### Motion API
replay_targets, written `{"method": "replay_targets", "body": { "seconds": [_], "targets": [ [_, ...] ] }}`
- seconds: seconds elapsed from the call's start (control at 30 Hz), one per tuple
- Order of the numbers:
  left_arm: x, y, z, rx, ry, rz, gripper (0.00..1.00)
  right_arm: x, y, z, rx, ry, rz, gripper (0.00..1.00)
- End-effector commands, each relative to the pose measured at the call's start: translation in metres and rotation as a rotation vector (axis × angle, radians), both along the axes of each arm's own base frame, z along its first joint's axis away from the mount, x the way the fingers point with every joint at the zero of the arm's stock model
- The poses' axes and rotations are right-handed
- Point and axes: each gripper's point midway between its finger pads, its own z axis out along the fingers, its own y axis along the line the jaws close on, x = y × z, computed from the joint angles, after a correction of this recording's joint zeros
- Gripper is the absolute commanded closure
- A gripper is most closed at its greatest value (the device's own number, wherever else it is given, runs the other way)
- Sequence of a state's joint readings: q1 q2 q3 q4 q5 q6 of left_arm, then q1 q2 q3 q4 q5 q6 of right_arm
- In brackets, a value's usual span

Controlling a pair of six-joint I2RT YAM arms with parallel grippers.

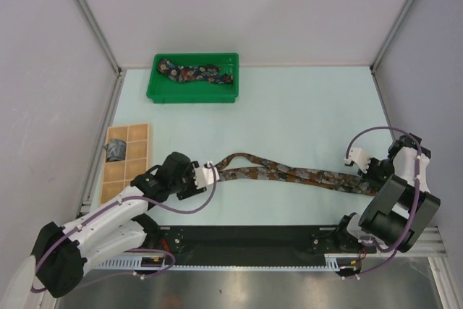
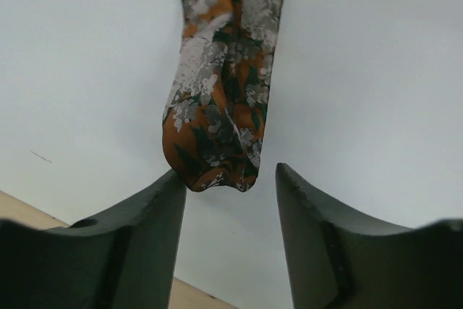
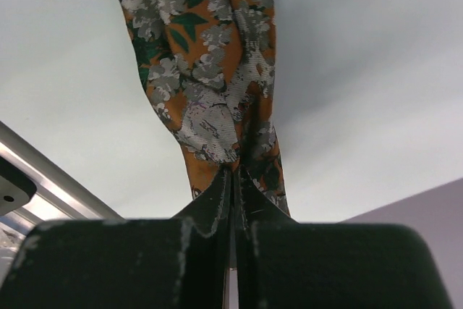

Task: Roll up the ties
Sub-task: Flatten out the tie at the center of the board.

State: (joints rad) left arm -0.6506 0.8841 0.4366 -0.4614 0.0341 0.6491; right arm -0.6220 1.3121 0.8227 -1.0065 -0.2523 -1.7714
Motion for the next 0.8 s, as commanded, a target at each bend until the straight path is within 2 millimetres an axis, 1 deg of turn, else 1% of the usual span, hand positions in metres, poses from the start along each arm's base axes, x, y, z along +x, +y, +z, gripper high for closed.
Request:
{"method": "replay_targets", "body": {
  "seconds": [0.0,0.03,0.07,0.1,0.13,0.17,0.2,0.23,0.27,0.3,0.33,0.37,0.4,0.47,0.5,0.53,0.57,0.6,0.63,0.67,0.7,0.73,0.77],
  "targets": [
    [0.003,-0.002,0.016,-0.048,-0.019,-0.038,0.29,-0.002,0.004,-0.003,0.0,0.003,0.049,1.0],
    [0.007,-0.007,0.028,-0.079,-0.026,-0.034,0.25,-0.003,0.0,-0.005,-0.01,0.015,0.039,1.0],
    [0.01,-0.006,0.031,-0.087,-0.014,-0.021,0.2,-0.002,-0.002,-0.006,-0.016,0.019,0.037,1.0],
    [0.008,-0.007,0.033,-0.091,0.011,-0.022,0.19,-0.001,-0.004,-0.006,-0.019,0.028,0.037,1.0],
    [0.012,-0.016,0.046,-0.128,0.015,-0.033,0.16,0.001,-0.007,-0.006,-0.023,0.044,0.023,0.99],
    [0.011,-0.02,0.045,-0.127,0.048,-0.038,0.15,0.001,-0.006,-0.005,-0.02,0.056,0.023,0.93],
    [0.012,-0.022,0.047,-0.132,0.07,-0.039,0.16,0.001,-0.006,-0.004,-0.017,0.062,0.018,0.89],
    [0.016,-0.028,0.055,-0.15,0.072,-0.045,0.15,0.003,-0.006,-0.002,-0.014,0.067,0.017,0.85],
    [0.018,-0.031,0.057,-0.152,0.077,-0.053,0.16,0.001,-0.006,-0.001,-0.01,0.071,0.011,0.74],
    [0.02,-0.032,0.05,-0.134,0.105,-0.054,0.16,0.001,-0.007,0.001,-0.014,0.068,0.009,0.71],
    [0.026,-0.035,0.053,-0.135,0.1,-0.054,0.16,0.002,-0.009,0.003,-0.022,0.058,0.006,0.68],
    [0.028,-0.037,0.051,-0.133,0.116,-0.058,0.15,0.003,-0.011,0.004,-0.026,0.052,0.009,0.64],
    [0.029,-0.039,0.042,-0.114,0.154,-0.059,0.16,0.004,-0.013,0.005,-0.028,0.052,0.001,0.62],
    [0.032,-0.045,0.037,-0.112,0.193,-0.076,0.18,0.008,-0.016,0.009,-0.027,0.046,-0.017,0.58],
    [0.031,-0.047,0.028,-0.094,0.242,-0.08,0.19,0.011,-0.015,0.011,-0.017,0.043,-0.025,0.56],
    [0.031,-0.048,0.024,-0.09,0.261,-0.084,0.2,0.01,-0.012,0.013,0.004,0.055,-0.038,0.54],
    [0.029,-0.049,0.02,-0.086,0.287,-0.088,0.23,0.017,-0.014,0.02,0.013,0.048,-0.05,0.5],
    [0.027,-0.049,0.014,-0.073,0.311,-0.087,0.24,0.02,-0.008,0.023,0.043,0.048,-0.074,0.48],
    [0.028,-0.048,0.007,-0.053,0.338,-0.087,0.28,0.017,-0.002,0.027,0.073,0.071,-0.086,0.47],
    [0.025,-0.046,0.002,-0.038,0.361,-0.086,0.38,0.022,0.0,0.033,0.083,0.064,-0.096,0.46],
    [0.026,-0.045,0.0,-0.023,0.366,-0.092,0.45,0.024,0.006,0.036,0.115,0.06,-0.12,0.46],
    [0.025,-0.044,-0.001,-0.019,0.373,-0.095,0.6,0.023,0.014,0.039,0.138,0.073,-0.118,0.46],
    [0.025,-0.043,0.0,-0.016,0.373,-0.093,0.66,0.023,0.019,0.041,0.154,0.076,-0.125,0.46]
  ]
}}
